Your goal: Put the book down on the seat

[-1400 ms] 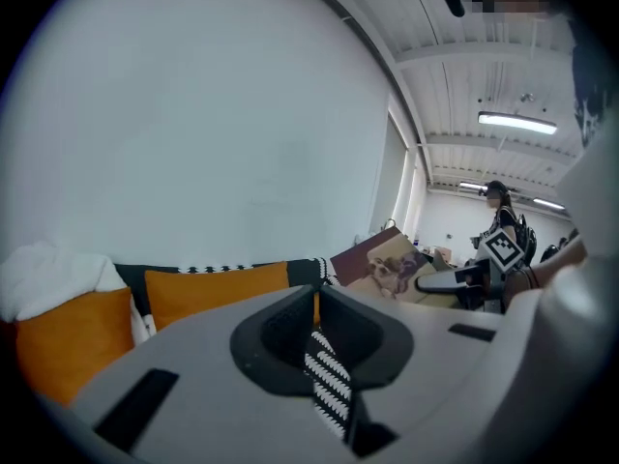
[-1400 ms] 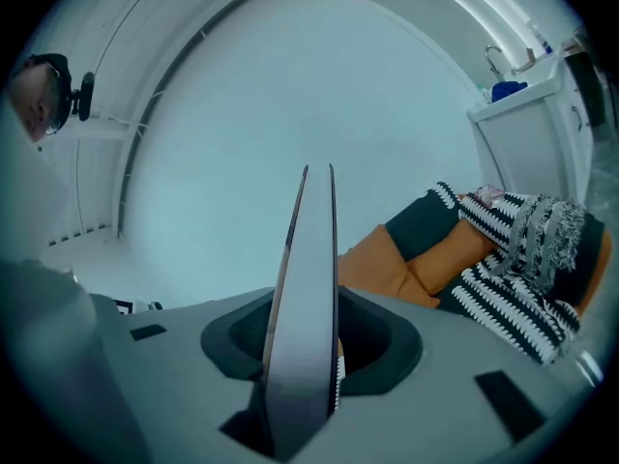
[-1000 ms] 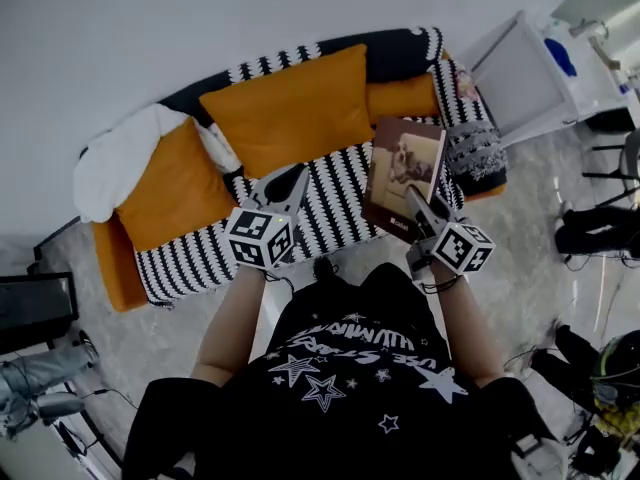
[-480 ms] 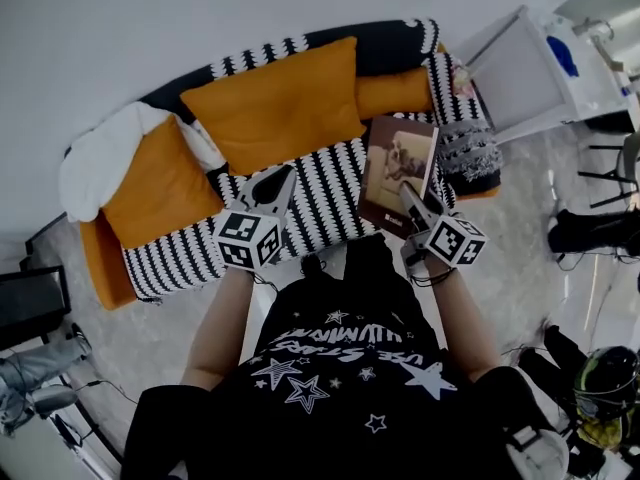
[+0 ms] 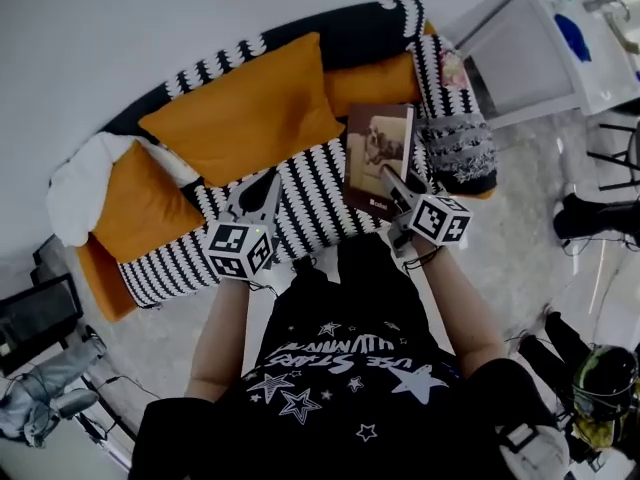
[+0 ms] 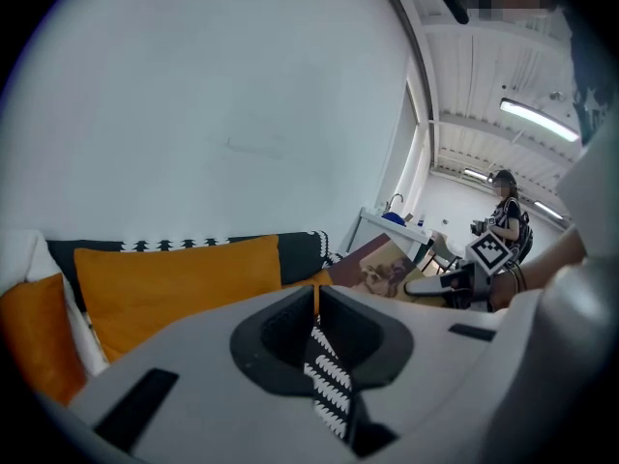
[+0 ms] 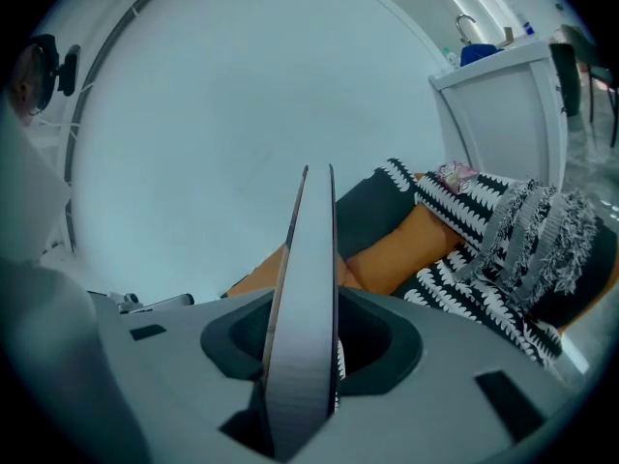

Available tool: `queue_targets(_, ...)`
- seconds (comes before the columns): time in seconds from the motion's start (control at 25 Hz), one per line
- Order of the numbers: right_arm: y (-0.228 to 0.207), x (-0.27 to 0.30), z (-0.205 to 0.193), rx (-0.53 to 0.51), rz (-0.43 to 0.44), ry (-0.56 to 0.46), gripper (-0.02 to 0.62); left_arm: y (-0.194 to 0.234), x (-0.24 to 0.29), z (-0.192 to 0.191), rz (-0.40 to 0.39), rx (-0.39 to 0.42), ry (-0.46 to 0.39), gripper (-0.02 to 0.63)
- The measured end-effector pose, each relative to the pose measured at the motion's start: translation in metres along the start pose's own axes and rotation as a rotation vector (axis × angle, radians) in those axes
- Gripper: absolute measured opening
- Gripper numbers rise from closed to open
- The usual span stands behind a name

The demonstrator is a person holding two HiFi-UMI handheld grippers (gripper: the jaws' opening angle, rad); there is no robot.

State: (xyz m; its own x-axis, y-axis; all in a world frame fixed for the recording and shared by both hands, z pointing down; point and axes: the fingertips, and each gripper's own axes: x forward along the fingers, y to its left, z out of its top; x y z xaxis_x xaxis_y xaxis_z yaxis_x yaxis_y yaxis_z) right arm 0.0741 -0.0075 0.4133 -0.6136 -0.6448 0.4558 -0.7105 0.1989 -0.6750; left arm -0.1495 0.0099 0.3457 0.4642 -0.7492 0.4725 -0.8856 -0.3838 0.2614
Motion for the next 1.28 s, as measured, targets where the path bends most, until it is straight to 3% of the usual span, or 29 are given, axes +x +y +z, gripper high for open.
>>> queue_targets(0.32,-0.042,0.048,0.005,0.026,0.012,0.051,0.155,0.0,0.082,-0.012,-0.014,0.02,0.071,0.023)
queue_targets(0.68,-0.117,0.089,-0.048,0.122,-0.025,0.139,0.155,0.01,0.152,-0.06,0.012,-0.005,0.163,0.023)
queue_targets(0.84,-0.147,0.108,-0.076,0.13,-0.04,0.158,0.155,0.011,0.176,-0.088,-0.008,-0.002,0.2,0.023)
queue_targets(1.0,-0.16,0.111,-0.103,0.202,-0.049,0.146,0.155,0.006,0.183,-0.114,-0.027,0.016,0.241,0.023)
queue_targets(1.28,-0.193,0.121,-0.115,0.232,-0.047,0.149,0.155,-0.013,0.216,-0.136,-0.08,0.021,0.309,0.023)
